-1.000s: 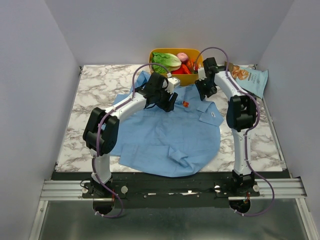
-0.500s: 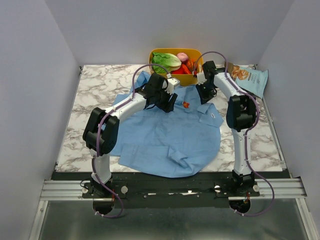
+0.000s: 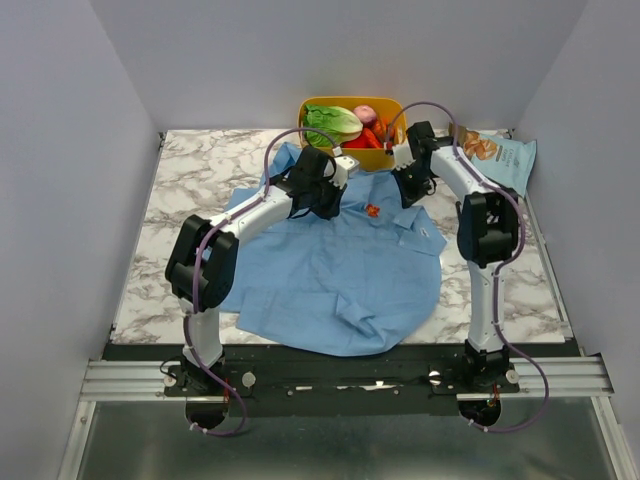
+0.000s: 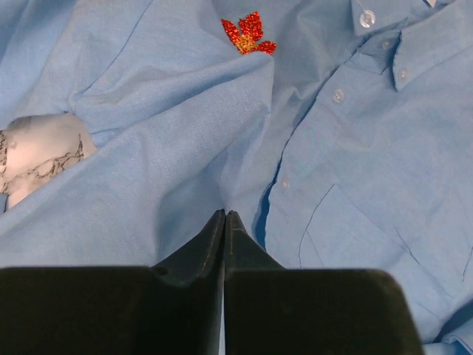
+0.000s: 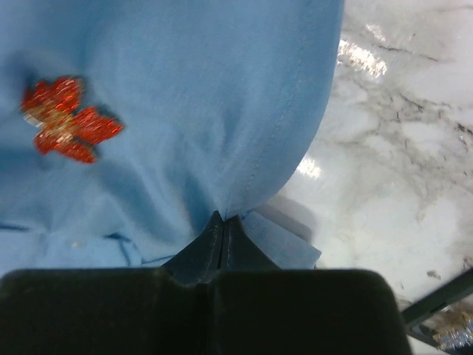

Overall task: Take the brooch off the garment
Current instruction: Adjust the clothes at the center of the board.

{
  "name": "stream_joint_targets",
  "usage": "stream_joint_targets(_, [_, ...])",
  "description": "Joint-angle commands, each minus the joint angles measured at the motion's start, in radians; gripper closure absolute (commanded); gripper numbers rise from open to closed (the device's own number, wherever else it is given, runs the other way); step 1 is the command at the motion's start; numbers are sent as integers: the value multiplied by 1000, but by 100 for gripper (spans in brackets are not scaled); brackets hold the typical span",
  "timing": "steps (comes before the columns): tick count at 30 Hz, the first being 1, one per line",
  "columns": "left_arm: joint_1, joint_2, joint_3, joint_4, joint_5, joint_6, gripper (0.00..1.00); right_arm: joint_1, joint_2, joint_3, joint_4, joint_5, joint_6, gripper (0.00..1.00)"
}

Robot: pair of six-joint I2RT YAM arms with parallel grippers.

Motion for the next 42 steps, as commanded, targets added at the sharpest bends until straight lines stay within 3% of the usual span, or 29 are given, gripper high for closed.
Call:
stream_joint_targets(1, [16,-55,5,33,-48,-3,100,6,-191,-86,120,-109,-61,99])
stream_joint_targets(11, [42,-139,-27,112,-88,-17,100,7,-293,-164,173,-194,-104,99])
stream_joint_targets(18, [65,-288,-166,209,-214,-5,100,1,-397,-314,269,-274,-149,99])
stream_joint_targets(27, [69,-357,-341,246,-243,56,100,-33,-452,-390,369,-353,-130,99])
stream_joint_targets(38, [66,-330,-472,192,-160,135,100,-30,-382,-385,170,-334,-292,94])
stream_joint_targets(42, [59,-339,-466,145,-61,179,100,-28,-397,-411,105,-353,-368,93])
